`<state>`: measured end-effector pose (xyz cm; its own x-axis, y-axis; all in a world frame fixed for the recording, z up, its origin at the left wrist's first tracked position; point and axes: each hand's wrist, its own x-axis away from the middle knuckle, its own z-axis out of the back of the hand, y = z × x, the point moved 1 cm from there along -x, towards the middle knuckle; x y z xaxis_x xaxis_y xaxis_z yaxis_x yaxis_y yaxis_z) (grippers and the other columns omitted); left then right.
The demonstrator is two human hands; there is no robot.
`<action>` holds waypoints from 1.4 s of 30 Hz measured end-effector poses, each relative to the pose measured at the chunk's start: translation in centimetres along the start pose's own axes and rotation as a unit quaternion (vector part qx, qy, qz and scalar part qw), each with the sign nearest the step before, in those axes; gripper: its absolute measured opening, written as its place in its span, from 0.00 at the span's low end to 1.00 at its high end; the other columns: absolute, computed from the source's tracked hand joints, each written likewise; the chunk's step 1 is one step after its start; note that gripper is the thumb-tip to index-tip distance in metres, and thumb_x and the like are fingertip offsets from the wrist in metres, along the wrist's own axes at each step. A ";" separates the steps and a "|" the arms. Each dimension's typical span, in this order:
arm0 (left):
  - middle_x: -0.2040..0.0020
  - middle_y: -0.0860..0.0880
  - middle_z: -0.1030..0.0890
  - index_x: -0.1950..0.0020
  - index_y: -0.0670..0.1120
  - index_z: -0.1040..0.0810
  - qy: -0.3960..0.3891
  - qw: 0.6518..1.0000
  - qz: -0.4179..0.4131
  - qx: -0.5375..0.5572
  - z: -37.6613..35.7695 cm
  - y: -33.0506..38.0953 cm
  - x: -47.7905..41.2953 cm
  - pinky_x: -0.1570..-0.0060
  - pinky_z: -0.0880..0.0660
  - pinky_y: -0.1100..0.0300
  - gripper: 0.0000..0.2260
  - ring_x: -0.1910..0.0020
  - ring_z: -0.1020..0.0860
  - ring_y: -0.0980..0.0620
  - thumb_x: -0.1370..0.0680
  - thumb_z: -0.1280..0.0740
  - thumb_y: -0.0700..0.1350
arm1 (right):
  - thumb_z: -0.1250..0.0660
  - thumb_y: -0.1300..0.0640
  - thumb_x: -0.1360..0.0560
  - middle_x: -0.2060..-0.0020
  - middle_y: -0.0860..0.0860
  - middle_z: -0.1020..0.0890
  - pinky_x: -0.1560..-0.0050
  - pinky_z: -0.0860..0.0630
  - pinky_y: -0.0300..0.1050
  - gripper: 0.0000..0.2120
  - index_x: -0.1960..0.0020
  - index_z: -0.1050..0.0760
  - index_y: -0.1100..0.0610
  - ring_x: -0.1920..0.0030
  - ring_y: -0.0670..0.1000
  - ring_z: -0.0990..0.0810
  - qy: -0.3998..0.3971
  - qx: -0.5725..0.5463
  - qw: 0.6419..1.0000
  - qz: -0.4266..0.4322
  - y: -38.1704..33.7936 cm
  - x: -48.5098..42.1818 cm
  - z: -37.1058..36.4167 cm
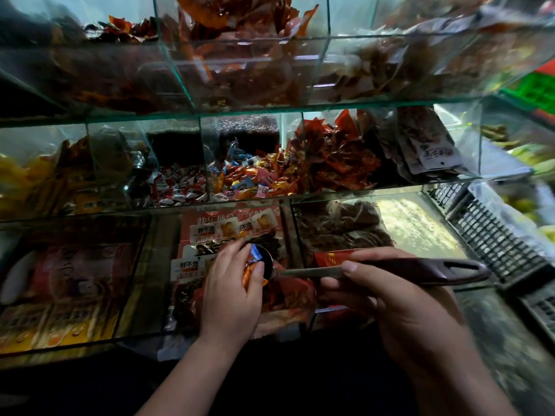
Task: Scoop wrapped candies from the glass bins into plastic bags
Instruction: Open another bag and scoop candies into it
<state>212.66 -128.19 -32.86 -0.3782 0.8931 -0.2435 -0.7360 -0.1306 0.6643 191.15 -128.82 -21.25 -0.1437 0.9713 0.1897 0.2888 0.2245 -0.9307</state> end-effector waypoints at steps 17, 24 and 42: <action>0.29 0.49 0.29 0.25 0.51 0.31 0.040 0.992 0.042 0.109 4.2 3.1 -14.0 0.31 0.30 0.49 0.25 0.31 0.29 0.48 0.21 0.31 0.53 | 0.28 0.63 0.23 0.46 0.54 0.16 0.41 0.20 0.50 0.09 0.43 0.16 0.58 0.44 0.53 0.17 -0.099 0.460 0.790 0.393 -0.1 -13.7 -7.8; 0.27 0.51 0.31 0.24 0.49 0.32 0.044 0.994 0.022 0.096 4.2 2.5 -11.6 0.29 0.34 0.55 0.26 0.27 0.33 0.52 0.21 0.31 0.51 | 0.29 0.57 0.22 0.53 0.46 0.14 0.51 0.19 0.40 0.04 0.48 0.17 0.56 0.52 0.44 0.15 -0.056 0.369 0.792 0.482 -1.0 -9.6 -5.8; 0.43 0.62 0.27 0.38 0.53 0.22 -0.063 0.996 0.055 0.039 2.1 0.1 1.9 0.46 0.31 0.72 0.11 0.45 0.27 0.65 0.21 0.31 0.46 | 0.29 0.53 0.24 0.56 0.41 0.15 0.50 0.20 0.34 0.03 0.52 0.18 0.46 0.54 0.39 0.18 -0.201 0.516 0.819 0.149 7.7 -5.6 -3.0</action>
<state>213.03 -125.58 -31.76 -0.3774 0.9226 -0.0798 -0.6464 -0.2008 0.7361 197.06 -132.27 -28.55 -0.5724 0.8197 -0.0199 -0.5569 -0.4064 -0.7244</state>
